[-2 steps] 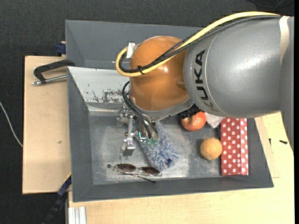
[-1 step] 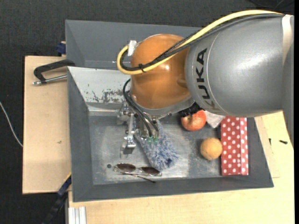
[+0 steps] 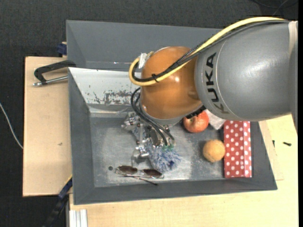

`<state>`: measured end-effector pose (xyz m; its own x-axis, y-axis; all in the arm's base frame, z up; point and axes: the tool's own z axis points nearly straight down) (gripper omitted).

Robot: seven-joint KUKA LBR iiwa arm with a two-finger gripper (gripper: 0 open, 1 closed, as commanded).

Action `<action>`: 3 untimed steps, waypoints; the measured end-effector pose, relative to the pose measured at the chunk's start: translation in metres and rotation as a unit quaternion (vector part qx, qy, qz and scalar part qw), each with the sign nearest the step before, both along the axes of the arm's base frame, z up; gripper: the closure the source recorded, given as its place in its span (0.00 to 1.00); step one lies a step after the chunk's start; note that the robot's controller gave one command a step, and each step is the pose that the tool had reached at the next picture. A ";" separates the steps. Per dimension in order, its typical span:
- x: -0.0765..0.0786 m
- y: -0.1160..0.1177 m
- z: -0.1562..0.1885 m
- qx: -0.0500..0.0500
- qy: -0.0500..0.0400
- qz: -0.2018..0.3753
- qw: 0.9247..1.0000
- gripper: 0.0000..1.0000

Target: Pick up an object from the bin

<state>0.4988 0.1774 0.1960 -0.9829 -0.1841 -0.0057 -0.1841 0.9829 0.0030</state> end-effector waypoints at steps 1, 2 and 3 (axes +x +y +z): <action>0.004 -0.018 0.014 -0.001 0.002 0.072 0.997 0.00; 0.001 -0.014 0.016 -0.001 -0.001 0.136 0.991 0.00; 0.002 -0.041 -0.006 -0.002 0.001 0.196 0.981 0.00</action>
Offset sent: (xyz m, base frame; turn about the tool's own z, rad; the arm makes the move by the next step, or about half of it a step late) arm -0.0071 -0.0093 -0.0157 -0.4132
